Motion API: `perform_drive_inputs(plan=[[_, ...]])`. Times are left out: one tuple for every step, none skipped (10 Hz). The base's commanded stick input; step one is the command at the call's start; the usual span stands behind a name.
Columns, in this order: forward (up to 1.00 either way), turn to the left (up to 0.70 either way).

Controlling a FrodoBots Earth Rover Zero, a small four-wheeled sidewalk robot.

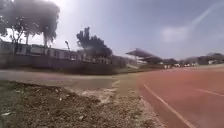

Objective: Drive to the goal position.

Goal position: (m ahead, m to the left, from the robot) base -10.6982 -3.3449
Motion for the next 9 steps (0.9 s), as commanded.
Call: perform_drive_inputs(plan=[[0.0,0.0],[0.0,0.0],[0.0,0.0],[0.0,0.0],[0.0,-0.19],[0.0,-0.52],[0.7,-0.35],[0.7,-0.35],[0.7,-0.35]])
